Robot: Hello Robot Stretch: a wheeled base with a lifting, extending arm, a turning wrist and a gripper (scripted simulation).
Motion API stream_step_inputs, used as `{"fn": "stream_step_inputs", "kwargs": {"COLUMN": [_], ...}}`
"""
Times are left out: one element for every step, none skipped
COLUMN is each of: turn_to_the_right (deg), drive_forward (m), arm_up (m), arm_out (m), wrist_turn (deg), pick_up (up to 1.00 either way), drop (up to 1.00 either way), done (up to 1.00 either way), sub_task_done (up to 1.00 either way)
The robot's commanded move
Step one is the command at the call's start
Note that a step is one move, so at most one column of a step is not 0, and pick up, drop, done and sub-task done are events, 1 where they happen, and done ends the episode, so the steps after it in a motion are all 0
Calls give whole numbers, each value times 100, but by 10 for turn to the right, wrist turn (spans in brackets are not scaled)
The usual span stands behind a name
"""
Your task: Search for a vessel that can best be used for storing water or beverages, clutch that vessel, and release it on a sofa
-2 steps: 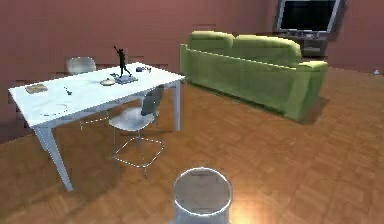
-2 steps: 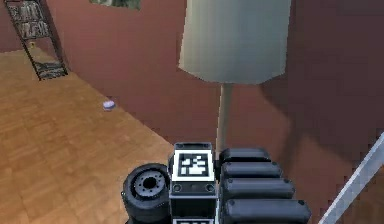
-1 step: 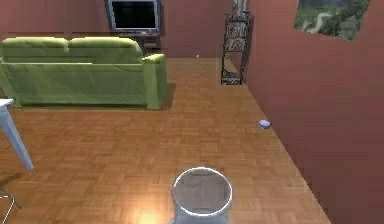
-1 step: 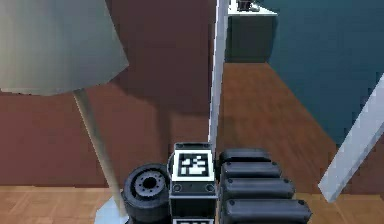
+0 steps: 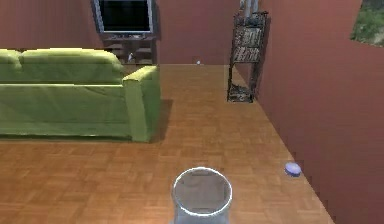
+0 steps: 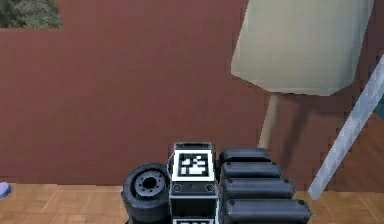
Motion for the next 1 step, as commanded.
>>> {"fn": "stream_step_inputs", "kwargs": {"turn_to_the_right": [30], "drive_forward": [0], "arm_up": [0], "arm_out": [0], "wrist_turn": [0], "pick_up": [0], "drop": [0], "done": [0], "sub_task_done": [0]}}
